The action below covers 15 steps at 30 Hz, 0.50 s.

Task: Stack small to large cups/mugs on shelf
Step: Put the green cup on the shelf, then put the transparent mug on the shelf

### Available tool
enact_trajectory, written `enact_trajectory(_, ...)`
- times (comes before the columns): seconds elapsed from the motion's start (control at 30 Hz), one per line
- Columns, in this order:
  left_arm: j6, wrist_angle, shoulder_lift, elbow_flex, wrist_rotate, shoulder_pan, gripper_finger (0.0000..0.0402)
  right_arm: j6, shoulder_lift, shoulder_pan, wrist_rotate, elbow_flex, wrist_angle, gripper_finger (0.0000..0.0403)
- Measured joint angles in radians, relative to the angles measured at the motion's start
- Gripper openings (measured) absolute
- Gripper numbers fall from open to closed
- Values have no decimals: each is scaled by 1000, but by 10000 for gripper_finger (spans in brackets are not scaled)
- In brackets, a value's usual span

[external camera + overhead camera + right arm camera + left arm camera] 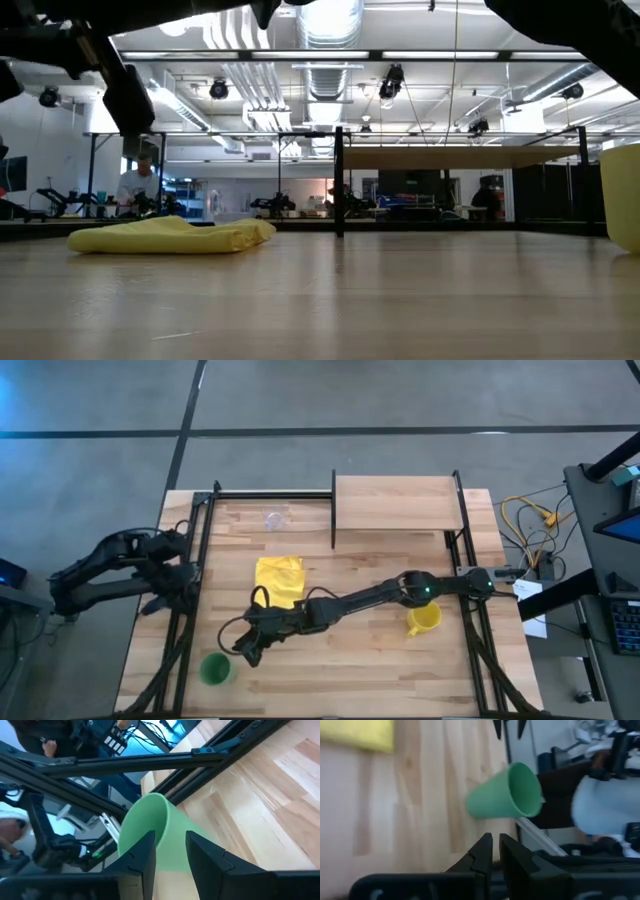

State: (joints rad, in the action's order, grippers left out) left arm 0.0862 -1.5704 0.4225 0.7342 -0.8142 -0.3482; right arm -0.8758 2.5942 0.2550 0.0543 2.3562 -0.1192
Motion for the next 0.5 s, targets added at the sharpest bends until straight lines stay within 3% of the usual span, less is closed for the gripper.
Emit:
enact_trajectory(0.27,-47,1,-20,13,-50,0,20,61,-101,-4,2,0,57,96)
enact_trajectory(0.37,-10,60,-23,13,19,0,20,168,-160,-10,-3,0,61,96)
enact_trajectory(0.5,-2,297,-21,27,120,0,17,270,-228,-22,-8,1,42,96)
